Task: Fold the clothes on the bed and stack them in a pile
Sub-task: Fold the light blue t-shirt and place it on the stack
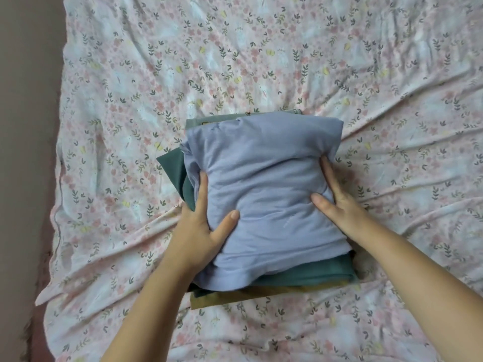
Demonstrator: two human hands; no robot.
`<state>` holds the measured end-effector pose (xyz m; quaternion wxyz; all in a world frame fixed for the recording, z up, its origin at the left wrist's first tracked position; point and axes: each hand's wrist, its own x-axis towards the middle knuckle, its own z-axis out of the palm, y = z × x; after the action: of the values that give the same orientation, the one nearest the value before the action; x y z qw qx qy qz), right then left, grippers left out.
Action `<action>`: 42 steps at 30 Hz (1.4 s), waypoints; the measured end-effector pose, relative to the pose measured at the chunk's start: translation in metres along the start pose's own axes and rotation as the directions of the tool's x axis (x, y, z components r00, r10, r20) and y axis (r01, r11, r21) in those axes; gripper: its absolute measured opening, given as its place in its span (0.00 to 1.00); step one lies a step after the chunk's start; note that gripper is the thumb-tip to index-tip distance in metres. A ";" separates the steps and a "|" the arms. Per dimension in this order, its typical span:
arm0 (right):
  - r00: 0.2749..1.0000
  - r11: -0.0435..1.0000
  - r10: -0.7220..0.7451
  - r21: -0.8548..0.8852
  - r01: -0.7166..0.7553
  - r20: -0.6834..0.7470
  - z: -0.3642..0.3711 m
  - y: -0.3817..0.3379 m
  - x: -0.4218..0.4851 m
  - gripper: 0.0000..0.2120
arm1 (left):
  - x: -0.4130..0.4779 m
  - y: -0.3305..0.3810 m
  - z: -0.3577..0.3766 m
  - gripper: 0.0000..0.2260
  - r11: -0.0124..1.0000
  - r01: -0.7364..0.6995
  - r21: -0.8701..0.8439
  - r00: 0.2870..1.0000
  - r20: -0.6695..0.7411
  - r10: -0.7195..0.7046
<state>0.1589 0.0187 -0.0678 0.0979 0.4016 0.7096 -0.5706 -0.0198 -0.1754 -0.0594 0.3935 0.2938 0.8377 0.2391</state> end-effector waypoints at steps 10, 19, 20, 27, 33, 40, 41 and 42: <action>0.997 0.995 0.031 0.101 -0.024 -0.065 -0.002 0.008 0.007 0.38 | 0.008 0.003 0.012 0.37 1.000 -0.001 0.002 0.998 -0.067 0.001; 0.998 0.998 0.057 0.007 -0.057 -0.009 -0.008 0.009 0.005 0.31 | 0.016 0.000 0.001 0.44 0.976 0.164 0.143 0.983 0.060 -0.174; 0.998 0.998 0.055 0.014 -0.055 -0.010 -0.008 0.008 0.004 0.31 | 0.016 -0.002 0.002 0.45 0.976 0.161 0.143 0.983 0.066 -0.172; 0.998 0.961 -0.056 0.270 0.065 -0.039 0.002 0.014 0.003 0.31 | 0.006 0.001 0.002 0.43 0.997 0.064 -0.047 0.997 -0.029 -0.065; 0.994 0.943 -0.050 0.323 0.081 -0.101 -0.005 0.027 0.012 0.32 | -0.008 0.040 -0.006 0.39 1.000 0.002 0.020 0.995 -0.100 0.000; 0.950 0.965 0.264 0.051 -0.259 -0.165 -0.012 0.100 0.014 0.20 | -0.022 0.090 0.015 0.36 0.941 0.000 0.338 0.963 -0.253 0.091; 0.948 0.931 0.319 0.188 -0.314 0.006 -0.019 0.118 0.006 0.17 | -0.026 0.096 0.021 0.35 0.946 0.012 0.324 0.960 -0.269 0.079; 0.911 0.921 0.371 0.196 -0.337 -0.179 -0.013 0.132 0.020 0.17 | -0.028 0.100 0.024 0.36 0.951 0.017 0.308 0.959 -0.273 0.071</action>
<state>0.2397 0.0426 -0.1726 0.0907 0.5891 0.5827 -0.5524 0.0446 -0.1195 0.0044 0.2170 0.3261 0.9077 0.1508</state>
